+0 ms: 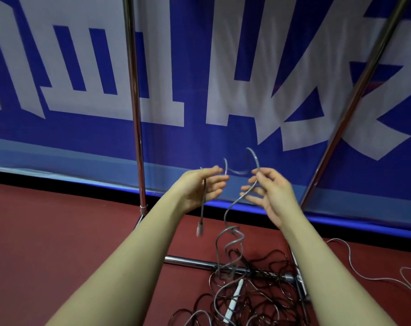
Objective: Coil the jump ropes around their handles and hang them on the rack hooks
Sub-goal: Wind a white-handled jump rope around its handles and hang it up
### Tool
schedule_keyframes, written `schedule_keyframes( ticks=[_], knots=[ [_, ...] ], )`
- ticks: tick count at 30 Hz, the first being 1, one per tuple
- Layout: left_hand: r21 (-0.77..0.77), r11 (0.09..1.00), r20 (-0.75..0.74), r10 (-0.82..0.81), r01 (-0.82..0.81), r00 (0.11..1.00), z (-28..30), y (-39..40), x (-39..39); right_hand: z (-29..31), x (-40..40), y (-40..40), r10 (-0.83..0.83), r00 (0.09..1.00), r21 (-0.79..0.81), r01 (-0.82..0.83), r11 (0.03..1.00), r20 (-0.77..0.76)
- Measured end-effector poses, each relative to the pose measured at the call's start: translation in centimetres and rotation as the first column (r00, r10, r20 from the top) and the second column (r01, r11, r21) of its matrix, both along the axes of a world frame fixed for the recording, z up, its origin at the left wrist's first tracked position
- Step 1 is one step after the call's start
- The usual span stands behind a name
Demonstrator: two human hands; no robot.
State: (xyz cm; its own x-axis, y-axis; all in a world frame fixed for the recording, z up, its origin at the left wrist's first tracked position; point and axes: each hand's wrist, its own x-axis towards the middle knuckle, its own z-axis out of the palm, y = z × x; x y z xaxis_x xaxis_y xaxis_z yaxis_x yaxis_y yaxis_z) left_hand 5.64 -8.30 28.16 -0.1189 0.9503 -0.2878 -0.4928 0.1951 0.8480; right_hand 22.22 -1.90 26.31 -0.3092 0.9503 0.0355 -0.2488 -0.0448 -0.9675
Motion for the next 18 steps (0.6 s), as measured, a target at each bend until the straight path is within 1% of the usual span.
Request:
schedule_keyframes(
  ticks=[3,5,7,9,11,13,15,18],
  knots=[
    [-0.068,0.988,-0.184,-0.148,0.138,0.972,-0.6,-0.6,0.0,0.7,0.1,0.2,-0.117,0.971,-0.062,0.107,0.992,-0.209],
    [-0.062,0.974,-0.270,-0.225,0.216,0.936,-0.9,-0.8,0.3,1.0,0.1,0.2,-0.169,0.941,-0.100,0.146,0.984,-0.293],
    [-0.034,0.970,-0.324,-0.238,0.240,0.916,-1.1,-0.8,0.6,1.2,0.0,0.1,-0.174,0.916,-0.134,0.134,0.982,-0.360],
    [-0.008,0.975,-0.374,-0.207,0.221,0.904,-1.2,-0.7,1.0,1.3,-0.1,0.0,-0.160,0.894,-0.160,0.101,0.982,-0.418],
    [0.020,0.979,-0.394,-0.179,0.204,0.901,-1.1,-0.6,1.2,1.4,0.0,0.0,-0.165,0.878,-0.181,0.091,0.979,-0.449],
    [0.056,0.976,-0.369,-0.175,0.210,0.913,-1.0,-0.6,1.5,1.4,0.2,-0.1,-0.172,0.866,-0.193,0.089,0.977,-0.469],
    [0.076,0.961,-0.359,-0.221,0.264,0.907,-0.8,-0.6,1.9,1.5,0.2,-0.1,-0.166,0.855,-0.196,0.078,0.978,-0.491],
    [0.054,0.935,-0.389,-0.303,0.350,0.870,-1.0,-0.6,2.8,1.5,0.2,-0.3,-0.148,0.856,-0.189,0.060,0.980,-0.495]
  ],
)
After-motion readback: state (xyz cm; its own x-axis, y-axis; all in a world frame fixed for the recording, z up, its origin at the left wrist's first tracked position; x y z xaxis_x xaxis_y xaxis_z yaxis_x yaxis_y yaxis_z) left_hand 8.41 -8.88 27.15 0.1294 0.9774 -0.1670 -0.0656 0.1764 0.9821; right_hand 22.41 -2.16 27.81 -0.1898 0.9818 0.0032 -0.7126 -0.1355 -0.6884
